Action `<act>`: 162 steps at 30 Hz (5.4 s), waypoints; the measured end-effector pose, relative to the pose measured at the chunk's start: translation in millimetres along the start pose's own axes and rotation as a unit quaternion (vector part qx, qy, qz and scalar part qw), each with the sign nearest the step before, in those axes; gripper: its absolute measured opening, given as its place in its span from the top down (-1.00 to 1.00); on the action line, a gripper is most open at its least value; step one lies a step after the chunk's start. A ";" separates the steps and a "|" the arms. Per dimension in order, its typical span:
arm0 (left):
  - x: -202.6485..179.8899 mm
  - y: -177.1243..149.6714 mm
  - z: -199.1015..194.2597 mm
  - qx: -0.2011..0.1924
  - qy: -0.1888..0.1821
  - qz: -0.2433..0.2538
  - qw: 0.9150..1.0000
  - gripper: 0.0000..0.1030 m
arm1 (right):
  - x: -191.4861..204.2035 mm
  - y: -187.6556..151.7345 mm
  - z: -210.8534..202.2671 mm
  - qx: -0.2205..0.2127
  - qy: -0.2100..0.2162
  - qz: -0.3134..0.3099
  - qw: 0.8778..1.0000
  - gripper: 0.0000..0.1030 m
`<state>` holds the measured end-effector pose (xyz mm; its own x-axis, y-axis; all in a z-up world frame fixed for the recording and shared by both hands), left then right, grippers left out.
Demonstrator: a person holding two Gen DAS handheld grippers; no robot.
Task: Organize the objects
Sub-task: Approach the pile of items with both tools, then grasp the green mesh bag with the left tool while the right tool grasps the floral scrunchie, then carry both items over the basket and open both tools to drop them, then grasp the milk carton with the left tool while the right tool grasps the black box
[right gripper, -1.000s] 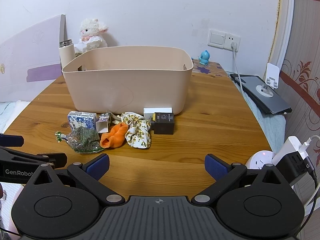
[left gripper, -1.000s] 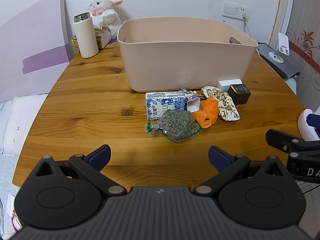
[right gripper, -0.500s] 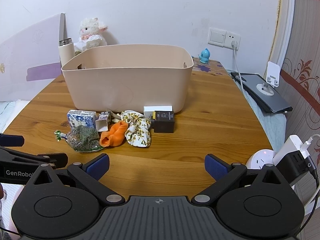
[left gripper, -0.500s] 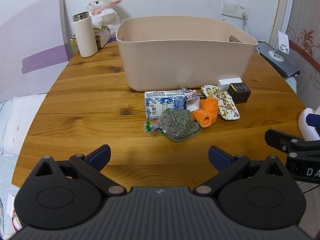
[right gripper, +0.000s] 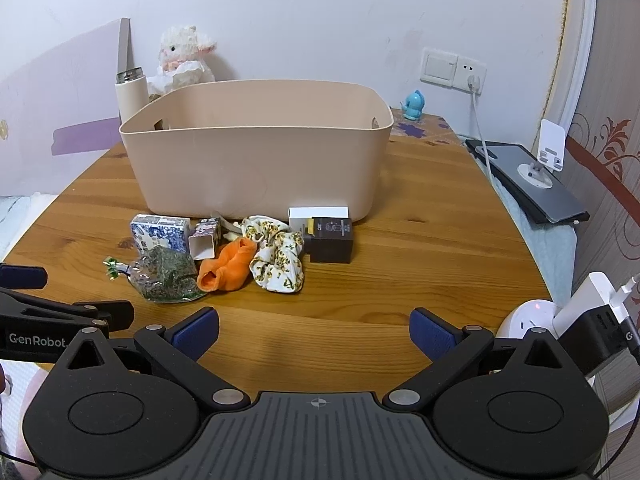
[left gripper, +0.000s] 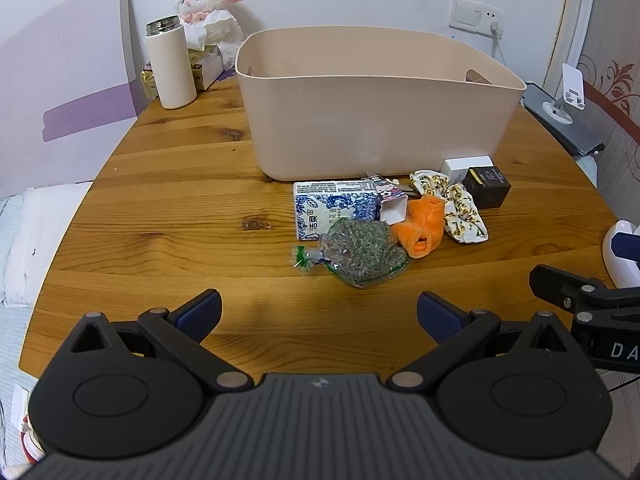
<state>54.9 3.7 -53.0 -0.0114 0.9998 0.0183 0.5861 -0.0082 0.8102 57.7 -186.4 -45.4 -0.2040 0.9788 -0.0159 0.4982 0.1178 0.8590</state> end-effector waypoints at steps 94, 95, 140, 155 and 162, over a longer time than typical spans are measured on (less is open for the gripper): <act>-5.2 162.1 144.4 -0.077 0.025 0.018 0.997 0.31 | 5.5 130.1 132.6 -0.096 -0.001 0.021 0.995 0.84; -3.5 158.1 150.5 -0.069 0.026 0.016 0.997 0.31 | 6.4 126.4 138.3 -0.087 0.002 0.021 0.996 0.84; 3.9 43.0 77.6 -0.017 0.018 0.024 0.999 -0.88 | -17.7 22.5 92.8 -0.008 -0.025 0.004 1.000 -0.82; 13.4 42.0 112.4 -0.018 0.008 -0.025 0.999 -0.88 | -17.4 13.6 133.8 0.019 -0.024 0.019 0.999 -0.80; 21.6 40.7 115.8 -0.015 0.007 -0.048 0.999 -0.81 | -19.6 7.2 145.3 0.021 -0.025 0.024 0.999 -0.62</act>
<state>172.3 27.3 -87.5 -0.0772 0.9956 -0.0528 0.5572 0.0870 0.8258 187.8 -180.5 -113.2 -0.1367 0.9906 -0.0020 0.5412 0.0764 0.8374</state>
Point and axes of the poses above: each gripper's, at about its wrist camera, not at the fingertips, and z roughly the way its jaws point, x to its left, y to its top, the point moved 6 cm from there along z, roughly the way its jaws point, and after that the axes turned 13 degrees about -x, right-handed, at the moved point
